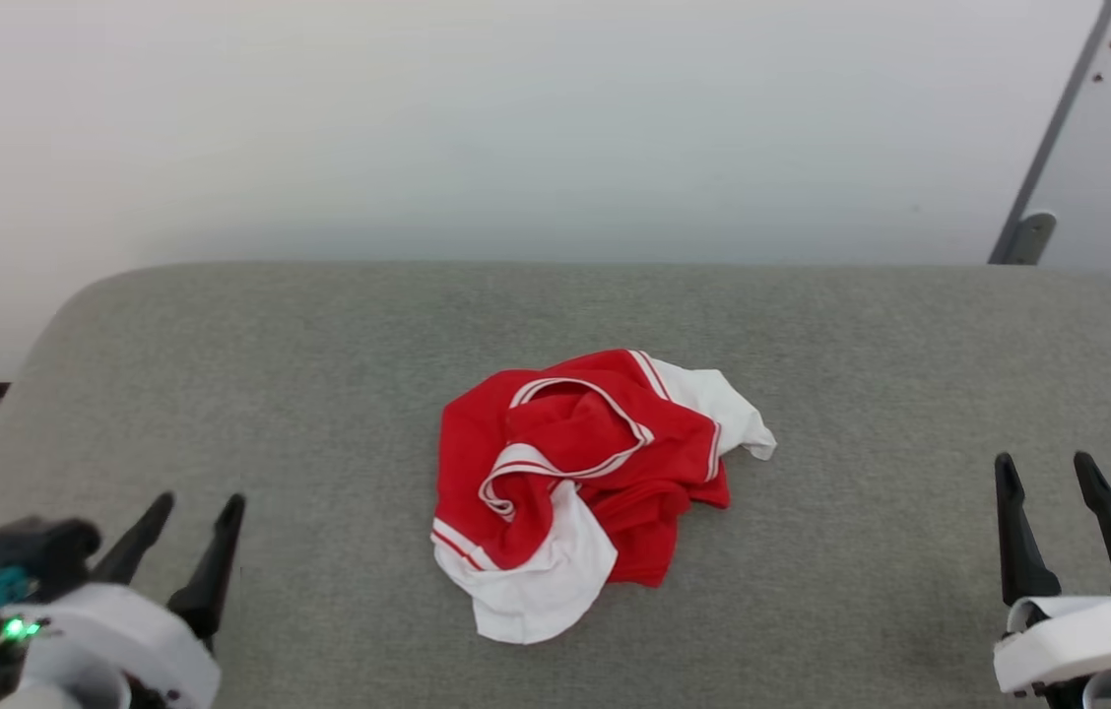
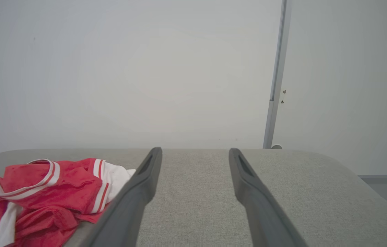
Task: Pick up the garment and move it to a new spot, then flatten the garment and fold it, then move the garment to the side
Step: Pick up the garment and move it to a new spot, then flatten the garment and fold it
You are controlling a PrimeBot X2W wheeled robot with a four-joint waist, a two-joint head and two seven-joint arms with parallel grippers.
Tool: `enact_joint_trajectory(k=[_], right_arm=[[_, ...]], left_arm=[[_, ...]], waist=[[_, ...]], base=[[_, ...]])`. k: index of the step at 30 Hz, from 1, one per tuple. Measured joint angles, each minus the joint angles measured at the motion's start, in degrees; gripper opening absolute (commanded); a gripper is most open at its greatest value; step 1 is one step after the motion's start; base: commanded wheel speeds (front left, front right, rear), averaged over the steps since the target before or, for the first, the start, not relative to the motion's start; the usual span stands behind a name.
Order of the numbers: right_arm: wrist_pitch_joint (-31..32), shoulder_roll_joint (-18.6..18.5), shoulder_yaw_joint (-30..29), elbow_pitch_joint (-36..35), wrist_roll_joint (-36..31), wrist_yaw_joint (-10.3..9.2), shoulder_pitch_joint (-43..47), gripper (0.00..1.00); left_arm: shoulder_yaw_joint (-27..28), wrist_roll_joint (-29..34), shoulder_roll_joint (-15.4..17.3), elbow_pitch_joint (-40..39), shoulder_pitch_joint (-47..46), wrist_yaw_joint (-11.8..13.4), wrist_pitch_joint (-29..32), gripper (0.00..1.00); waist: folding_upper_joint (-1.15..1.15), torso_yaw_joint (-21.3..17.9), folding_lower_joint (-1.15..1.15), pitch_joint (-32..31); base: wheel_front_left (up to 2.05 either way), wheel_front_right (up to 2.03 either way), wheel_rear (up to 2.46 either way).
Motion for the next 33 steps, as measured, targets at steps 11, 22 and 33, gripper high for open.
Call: enact_joint_trajectory(k=[11, 22, 33], right_arm=[[-0.5, 1.1, -2.5, -0.7, -0.2, 0.0, 2.3, 1.0], [-0.5, 1.5, -2.3, -0.6, -0.4, 0.0, 2.6, 1.0], [0.1, 1.6, -1.9, -0.1, 0.2, 0.0, 1.9, 1.0]], left_arm=[[20.1, 6.4, -5.4, -4.4, 14.9, 0.2, -0.3, 1.0], [27.2, 12.1, -9.7, -7.0, 19.9, -2.6, -0.3, 1.0], [27.8, 13.3, -10.6, -7.8, 20.2, -3.6, -0.3, 1.0]], waist=[[0.0, 2.8, 0.0, -0.9], [0.0, 3.8, 0.0, -0.5], [0.0, 4.2, 0.0, 0.0]], base=[[0.0, 0.0, 0.0], [0.0, 0.0, 0.0], [0.0, 0.0, 0.0]])
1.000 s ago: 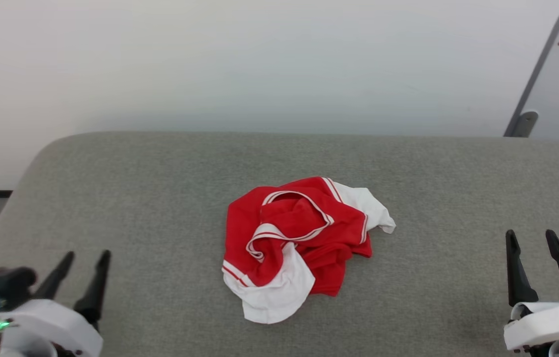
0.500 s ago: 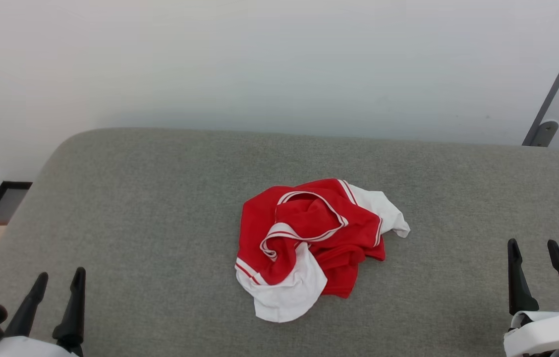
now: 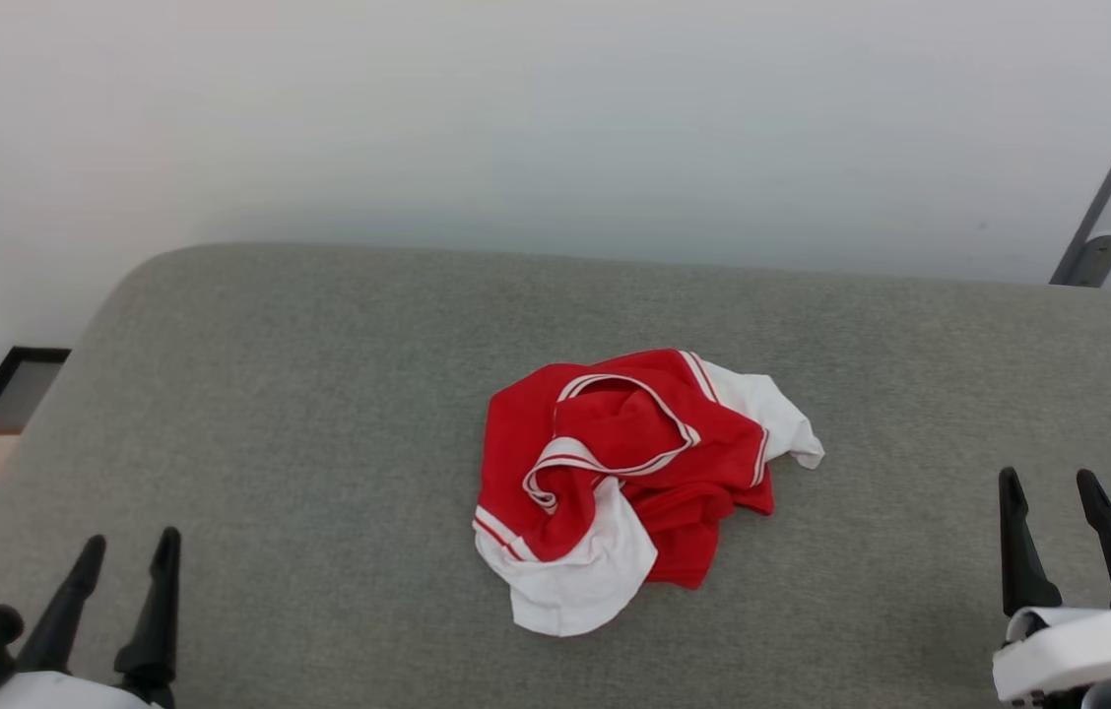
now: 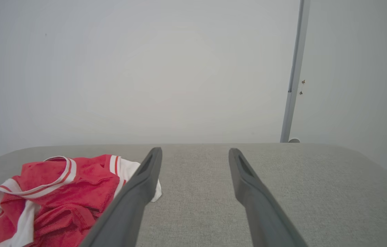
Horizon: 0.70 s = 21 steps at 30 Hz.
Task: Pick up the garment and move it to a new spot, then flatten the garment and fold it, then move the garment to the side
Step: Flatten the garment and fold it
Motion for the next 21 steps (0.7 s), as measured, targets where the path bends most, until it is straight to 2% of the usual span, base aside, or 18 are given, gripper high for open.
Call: enact_joint_trajectory(k=[10, 21], right_arm=[[5.9, -1.2, 1.9, 3.8, 1.1, 0.0, -6.6, 1.0], [14.8, -6.1, 4.5, 14.5, 1.7, 0.0, -18.5, 1.0]], left_arm=[[-1.7, 1.6, -0.7, -2.3, -0.9, -0.5, 0.1, 1.0], [-4.3, 3.1, -3.0, -2.6, -6.0, -2.5, 0.1, 1.0]], waist=[[0.0, 2.9, 0.0, 1.5], [0.0, 7.5, 0.0, 6.9]], base=[[0.0, 0.0, 0.0], [0.0, 0.0, 0.0]])
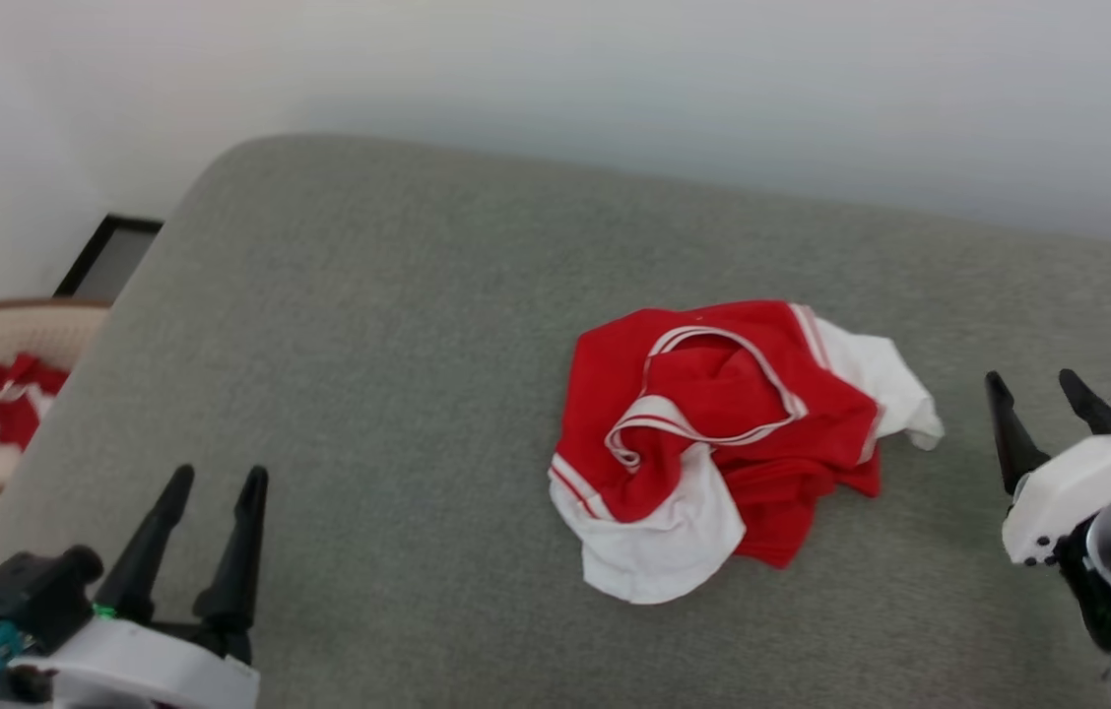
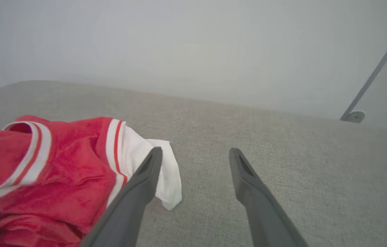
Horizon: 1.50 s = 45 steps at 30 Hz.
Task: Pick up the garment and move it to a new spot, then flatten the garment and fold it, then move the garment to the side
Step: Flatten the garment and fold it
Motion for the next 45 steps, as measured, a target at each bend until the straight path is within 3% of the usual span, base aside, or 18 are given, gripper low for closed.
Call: enact_joint_trajectory(k=[16, 18, 30, 39, 45], right_arm=[[16.5, -4.4, 7.0, 19.7, 2.5, 0.01, -14.0, 1.0], [17.8, -4.5, 7.4, 21.3, 2.6, 0.0, -15.5, 0.0], [17.6, -5.7, 10.6, 21.9, 5.4, 0.0, -18.0, 0.0], [19.1, -10.8, 10.2, 10.9, 9.7, 0.0, -11.5, 0.0], [23.2, -13.5, 3.7, 1.6, 10.2, 0.01, -1.9, 0.0]], left_arm=[[-2.3, 1.6, -4.7, 4.9, -6.6, -3.8, -0.1, 1.0], [-2.2, 1.7, -4.9, 5.5, -7.1, -4.1, -0.1, 1.0], [-0.3, 2.3, -4.7, 6.8, -6.9, -4.8, -0.1, 1.0], [0.8, 2.3, -2.7, 5.0, -4.3, -3.9, 0.4, 1.0], [1.3, 1.9, -1.6, 3.7, -3.0, -3.2, 1.1, 1.0]], waist=[[0.0, 7.2, 0.0, 7.5], [0.0, 7.6, 0.0, 7.9], [0.0, 6.2, 0.0, 6.8], [0.0, 2.2, 0.0, 4.3], [0.0, -1.0, 0.0, 2.7]], base=[[0.0, 0.0, 0.0], [0.0, 0.0, 0.0], [0.0, 0.0, 0.0], [0.0, 0.0, 0.0], [0.0, 0.0, 0.0]])
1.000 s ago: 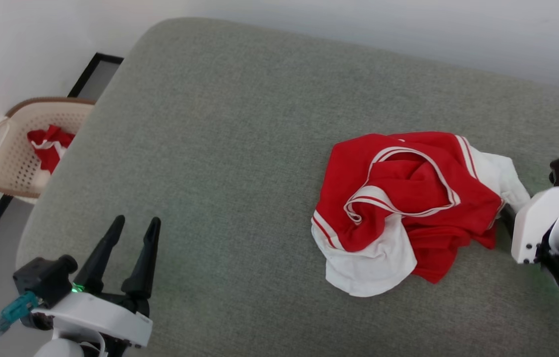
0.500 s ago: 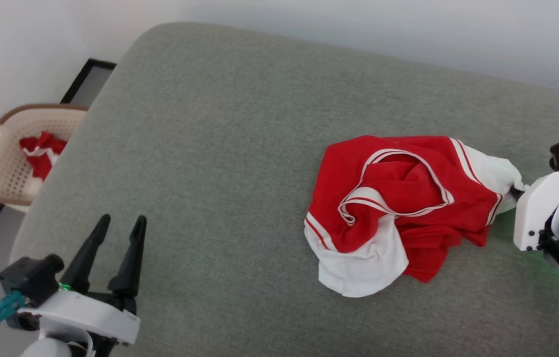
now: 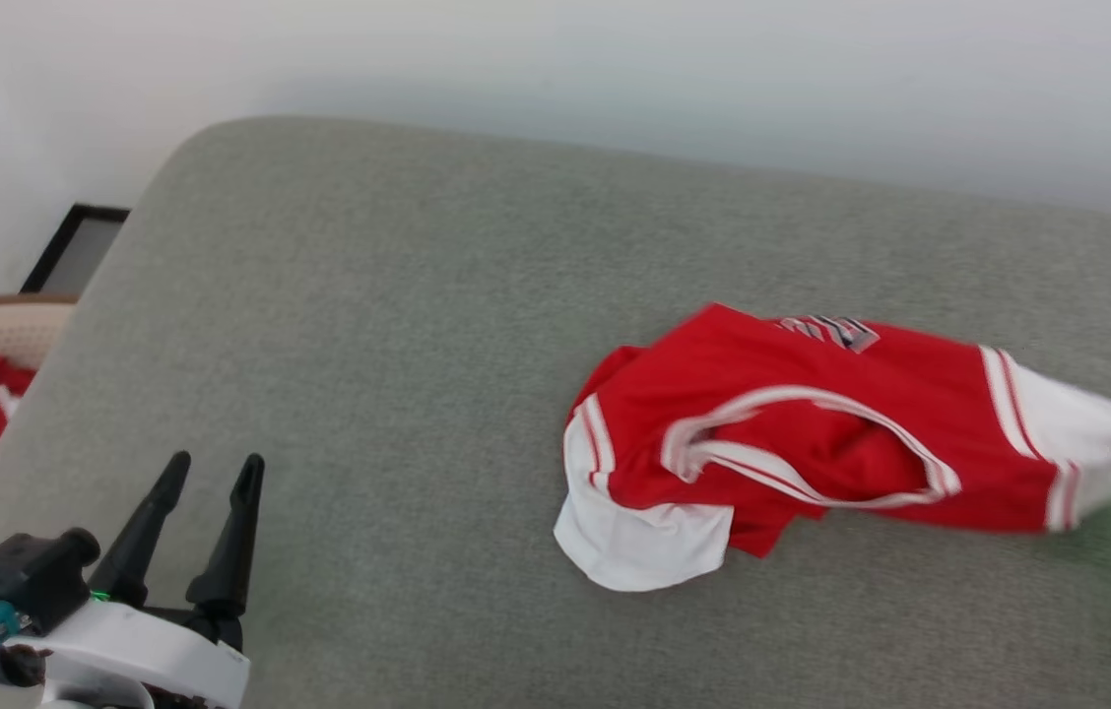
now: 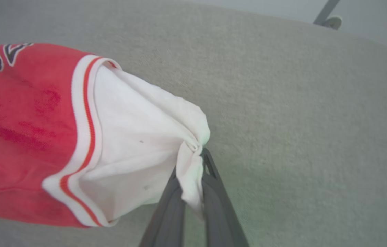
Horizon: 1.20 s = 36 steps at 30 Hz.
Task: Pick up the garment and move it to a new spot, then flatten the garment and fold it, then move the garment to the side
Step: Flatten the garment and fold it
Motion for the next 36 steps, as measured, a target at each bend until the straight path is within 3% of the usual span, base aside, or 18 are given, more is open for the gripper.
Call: enact_joint_trajectory(k=[4, 8, 15, 16, 18, 19, 20, 21, 29, 36], right_arm=[[2.3, -0.3, -6.6, -4.4, -0.1, -0.01, 7.5, 0.0], [3.7, 2.0, -11.6, -6.7, -0.8, -0.01, 13.6, 0.0], [2.6, 5.4, -12.5, -4.0, -1.9, -0.01, 14.9, 0.0], [2.5, 5.7, -12.2, -3.1, -2.1, -0.01, 14.6, 0.06], [2.3, 6.1, -11.6, -1.4, -2.7, -0.01, 13.5, 0.46], [2.3, 6.1, -11.4, -0.7, -2.9, -0.01, 12.9, 0.49], [2.3, 6.2, -11.1, -0.2, -3.0, -0.01, 12.3, 0.83], [2.4, 6.2, -10.8, 0.2, -3.1, -0.01, 11.9, 1.0], [1.8, 5.1, -9.5, -1.1, -2.6, -0.01, 10.1, 1.0], [-2.0, 6.1, -10.1, -6.2, -3.7, -0.01, 9.6, 1.0]], left_arm=[[0.0, -0.3, 0.4, -0.7, 0.4, 0.2, 0.6, 1.0], [-0.1, -0.4, 0.5, -1.0, 0.5, 0.2, 1.0, 1.0], [-0.7, -0.5, 0.5, -0.7, 0.2, 0.2, 1.5, 1.0], [-0.8, -0.6, 0.5, -0.6, 0.1, 0.1, 1.7, 1.0], [-1.1, -0.8, 0.6, -0.4, 0.0, -0.1, 2.2, 1.0], [-1.3, -0.9, 0.7, -0.3, -0.2, -0.3, 2.6, 1.0], [-1.5, -1.2, 0.9, -0.4, -0.4, -0.4, 3.2, 1.0], [-1.7, -1.3, 1.0, -0.4, -0.7, -0.6, 3.9, 1.0], [-3.6, -4.6, 3.5, -1.9, -4.9, -2.9, 12.8, 1.0], [-6.6, -9.4, 5.6, -2.2, -11.8, -4.0, 26.7, 1.0]], waist=[[0.0, -1.8, 0.0, -0.9], [0.0, -3.1, 0.0, -1.5], [0.0, -3.9, 0.0, -1.8], [0.0, -4.0, 0.0, -1.9], [0.0, -4.1, 0.0, -2.1], [0.0, -4.2, 0.0, -2.3], [0.0, -4.3, 0.0, -2.4], [0.0, -4.4, 0.0, -2.6], [0.0, -6.1, 0.0, -3.9], [0.0, -8.5, -0.01, -4.9]], base=[[0.0, 0.0, 0.0], [0.0, 0.0, 0.0], [0.0, 0.0, 0.0], [0.0, 0.0, 0.0], [0.0, 0.0, 0.0], [0.0, 0.0, 0.0], [0.0, 0.0, 0.0], [0.0, 0.0, 0.0], [0.0, 0.0, 0.0], [0.0, 0.0, 0.0]])
